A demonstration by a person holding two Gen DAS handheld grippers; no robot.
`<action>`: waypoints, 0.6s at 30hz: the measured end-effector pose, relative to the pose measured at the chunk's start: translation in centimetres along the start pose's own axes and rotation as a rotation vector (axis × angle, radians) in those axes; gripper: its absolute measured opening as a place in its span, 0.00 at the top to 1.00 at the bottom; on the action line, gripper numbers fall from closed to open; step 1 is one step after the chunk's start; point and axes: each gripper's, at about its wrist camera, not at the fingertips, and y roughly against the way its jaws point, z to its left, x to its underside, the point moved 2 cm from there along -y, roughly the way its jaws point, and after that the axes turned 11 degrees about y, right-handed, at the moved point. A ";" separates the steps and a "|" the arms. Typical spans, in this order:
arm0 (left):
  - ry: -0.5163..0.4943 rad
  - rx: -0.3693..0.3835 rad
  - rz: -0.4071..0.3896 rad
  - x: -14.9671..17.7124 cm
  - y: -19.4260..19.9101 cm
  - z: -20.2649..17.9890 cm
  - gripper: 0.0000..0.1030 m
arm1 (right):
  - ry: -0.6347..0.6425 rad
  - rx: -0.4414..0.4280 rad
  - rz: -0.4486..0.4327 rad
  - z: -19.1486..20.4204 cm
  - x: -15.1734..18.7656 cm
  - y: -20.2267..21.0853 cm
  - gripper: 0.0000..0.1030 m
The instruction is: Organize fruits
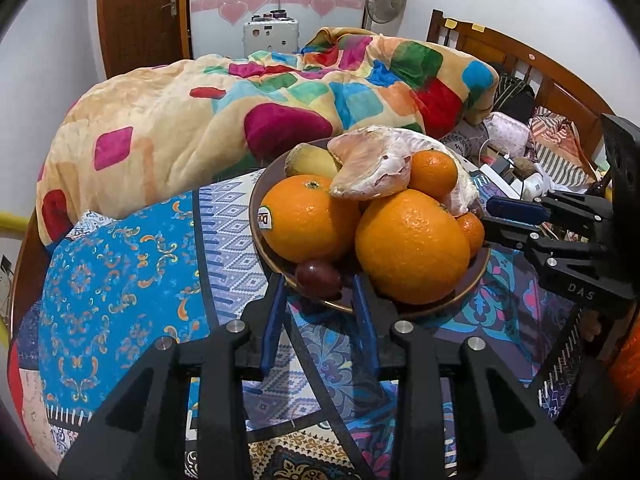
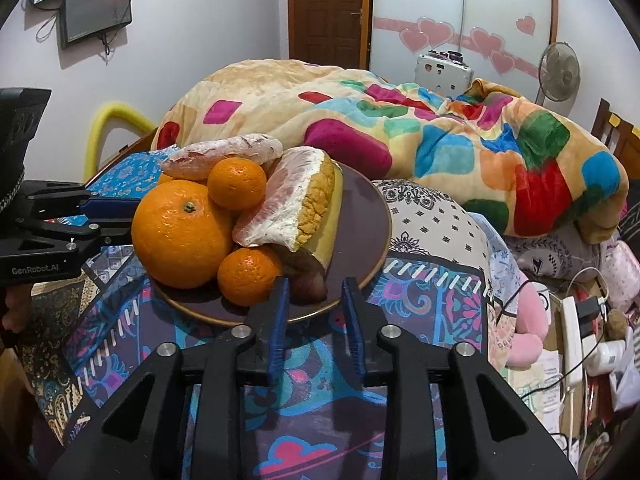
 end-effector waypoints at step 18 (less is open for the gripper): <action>0.003 0.001 -0.282 2.5 14.4 -4.0 0.67 | -0.058 0.060 -0.200 2.4 -0.8 11.8 0.71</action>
